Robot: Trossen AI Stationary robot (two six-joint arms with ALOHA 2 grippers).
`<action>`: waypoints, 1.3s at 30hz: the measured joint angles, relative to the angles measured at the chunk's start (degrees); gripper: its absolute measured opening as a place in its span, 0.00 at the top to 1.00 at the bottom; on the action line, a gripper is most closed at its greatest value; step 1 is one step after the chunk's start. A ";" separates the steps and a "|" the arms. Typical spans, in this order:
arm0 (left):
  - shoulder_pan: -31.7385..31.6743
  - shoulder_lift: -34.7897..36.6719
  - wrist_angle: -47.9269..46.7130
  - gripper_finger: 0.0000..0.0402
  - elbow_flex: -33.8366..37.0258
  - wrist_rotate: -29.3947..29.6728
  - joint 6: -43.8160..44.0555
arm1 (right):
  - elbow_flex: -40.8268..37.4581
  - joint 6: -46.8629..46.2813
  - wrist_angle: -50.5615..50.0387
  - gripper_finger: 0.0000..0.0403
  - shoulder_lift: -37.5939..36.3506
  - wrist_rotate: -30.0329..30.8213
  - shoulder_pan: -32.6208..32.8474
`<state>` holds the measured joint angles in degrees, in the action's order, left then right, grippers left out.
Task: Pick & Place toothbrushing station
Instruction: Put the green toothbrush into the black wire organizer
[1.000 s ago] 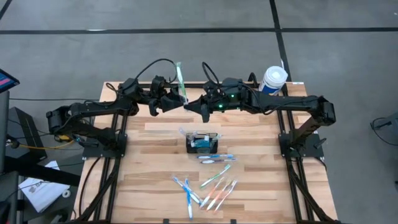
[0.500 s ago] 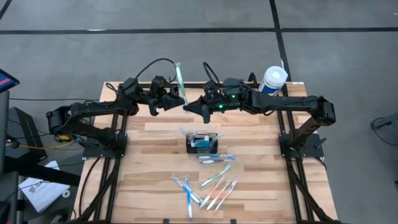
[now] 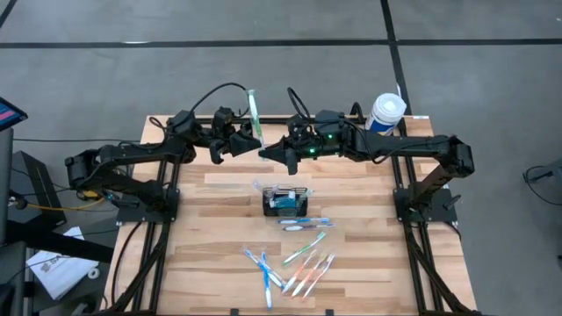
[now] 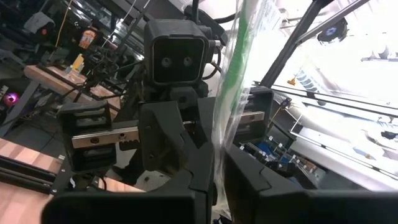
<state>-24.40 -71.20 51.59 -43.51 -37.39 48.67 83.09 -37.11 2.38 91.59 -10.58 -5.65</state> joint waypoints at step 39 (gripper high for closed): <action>-4.59 -2.47 0.06 1.00 0.11 -16.12 55.24 | 14.69 45.07 -33.45 0.60 -5.82 8.51 2.22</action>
<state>-28.99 -73.67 51.66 -43.40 -53.51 103.91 97.78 7.96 -31.07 85.77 -2.07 -3.43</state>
